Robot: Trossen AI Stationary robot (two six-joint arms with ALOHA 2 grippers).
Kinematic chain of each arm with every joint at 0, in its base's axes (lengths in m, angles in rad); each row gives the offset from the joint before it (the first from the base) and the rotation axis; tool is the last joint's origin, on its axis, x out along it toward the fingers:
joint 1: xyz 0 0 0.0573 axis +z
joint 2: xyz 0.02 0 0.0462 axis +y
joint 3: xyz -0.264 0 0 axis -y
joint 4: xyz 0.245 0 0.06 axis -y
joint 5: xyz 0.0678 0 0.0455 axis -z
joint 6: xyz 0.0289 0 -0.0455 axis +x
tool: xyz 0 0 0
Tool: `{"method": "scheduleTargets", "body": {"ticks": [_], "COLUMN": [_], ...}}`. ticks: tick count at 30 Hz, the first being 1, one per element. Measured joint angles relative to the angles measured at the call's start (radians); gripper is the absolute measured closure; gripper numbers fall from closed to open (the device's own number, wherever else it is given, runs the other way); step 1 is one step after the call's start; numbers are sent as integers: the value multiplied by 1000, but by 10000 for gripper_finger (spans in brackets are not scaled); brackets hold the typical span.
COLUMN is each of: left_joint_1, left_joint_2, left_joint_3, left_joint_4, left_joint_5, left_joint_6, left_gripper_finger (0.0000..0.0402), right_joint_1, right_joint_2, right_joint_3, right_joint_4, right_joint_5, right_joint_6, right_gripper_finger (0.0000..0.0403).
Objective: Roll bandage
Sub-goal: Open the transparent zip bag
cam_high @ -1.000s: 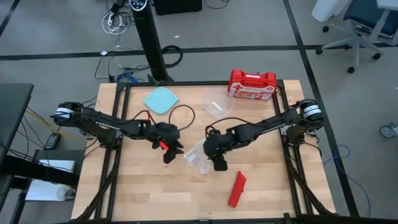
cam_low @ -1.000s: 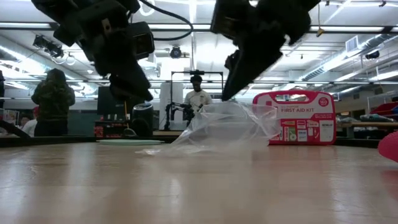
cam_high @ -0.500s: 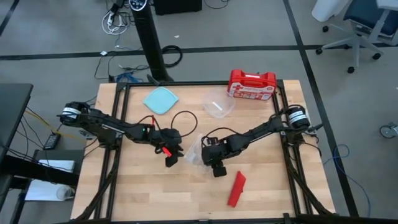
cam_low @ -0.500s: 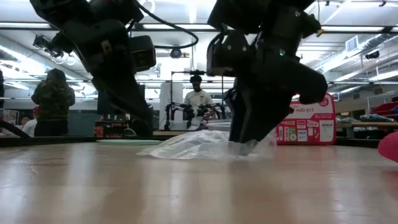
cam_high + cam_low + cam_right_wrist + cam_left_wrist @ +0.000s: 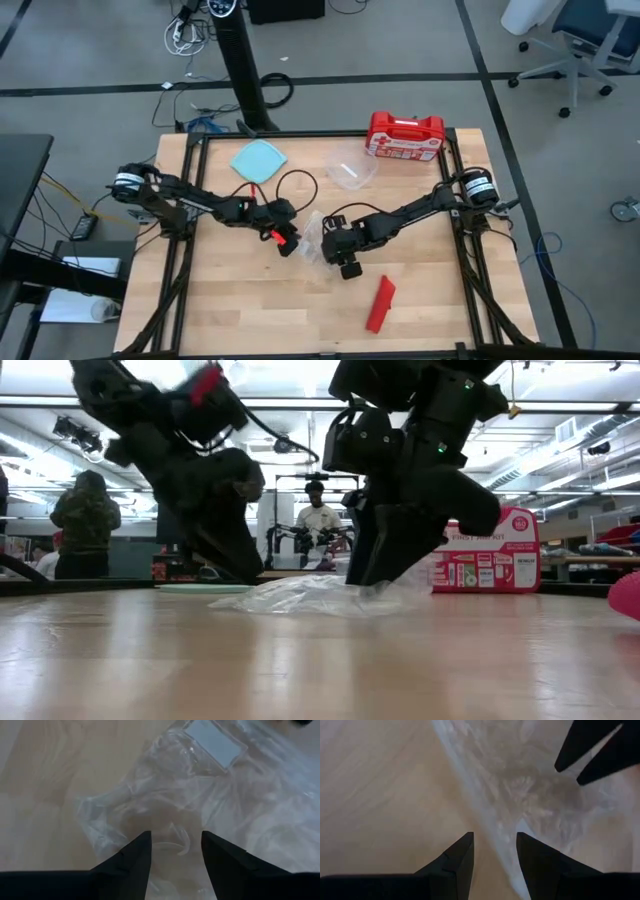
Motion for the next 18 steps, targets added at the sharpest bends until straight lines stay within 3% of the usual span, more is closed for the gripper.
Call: {"method": "scheduleTargets", "body": {"ticks": [5, 18], "left_joint_1": [42, 73], "left_joint_2": [45, 72], "left_joint_3": [0, 0], "left_joint_4": [119, 131], "left_joint_5": [131, 93], "left_joint_6": [-2, 2], "left_gripper_finger": [249, 249], "right_joint_1": [-3, -7], "right_joint_2": [6, 7], "right_joint_3": [0, 0], "right_joint_4": [18, 58], "right_joint_5": [-4, -3], "right_joint_6": [-6, -26], "right_gripper_finger": [233, 237]}}
